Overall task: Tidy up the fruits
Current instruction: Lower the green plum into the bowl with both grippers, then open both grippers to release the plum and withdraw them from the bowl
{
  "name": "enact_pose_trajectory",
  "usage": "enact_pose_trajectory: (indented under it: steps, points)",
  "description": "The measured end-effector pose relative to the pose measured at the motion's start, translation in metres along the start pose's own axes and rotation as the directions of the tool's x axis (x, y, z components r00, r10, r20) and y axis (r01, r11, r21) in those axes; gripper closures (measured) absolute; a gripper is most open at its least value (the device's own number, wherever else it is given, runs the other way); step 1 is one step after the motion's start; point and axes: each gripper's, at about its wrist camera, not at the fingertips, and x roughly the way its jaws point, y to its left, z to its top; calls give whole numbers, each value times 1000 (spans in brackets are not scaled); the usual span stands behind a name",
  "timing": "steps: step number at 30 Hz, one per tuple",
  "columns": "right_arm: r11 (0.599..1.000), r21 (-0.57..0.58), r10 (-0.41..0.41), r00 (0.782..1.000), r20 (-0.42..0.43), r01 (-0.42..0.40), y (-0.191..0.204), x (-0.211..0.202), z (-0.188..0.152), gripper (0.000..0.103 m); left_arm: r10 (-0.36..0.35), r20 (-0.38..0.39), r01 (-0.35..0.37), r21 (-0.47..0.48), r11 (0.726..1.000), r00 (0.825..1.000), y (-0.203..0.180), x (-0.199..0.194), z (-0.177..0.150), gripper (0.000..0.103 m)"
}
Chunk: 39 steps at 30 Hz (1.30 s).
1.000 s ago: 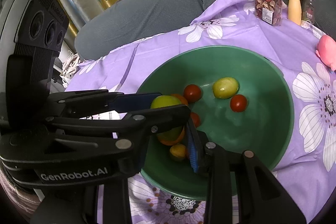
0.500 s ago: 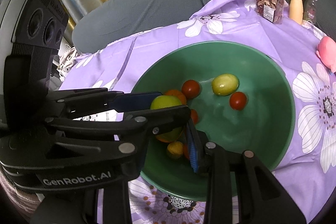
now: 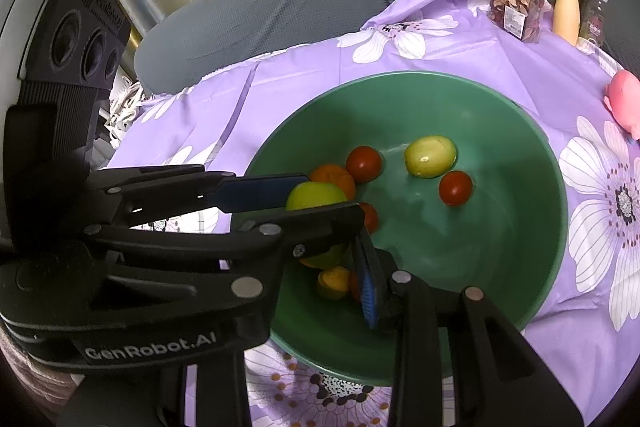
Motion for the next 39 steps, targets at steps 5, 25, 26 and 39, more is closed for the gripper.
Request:
enact_pose_trajectory:
  steps: [5,25,26,39]
  points:
    - [1000,1,-2,1000,-6,2,1,2,0,69,-2,-4,2,-2,1000,1000,1,1,0,65]
    - [1000,4,-1,1000,-28,1,0,6,0,69,-6,-28,6,-7,1000,1000,3,4,0,65]
    - [1000,5,-1,1000,-29,1,0,6,0,69,-7,-29,7,-8,1000,1000,4,5,1,65]
    - [1000,4,-14,999,-29,14,1,6,-1,67,3,-32,-3,-11,1000,999,3,6,0,65]
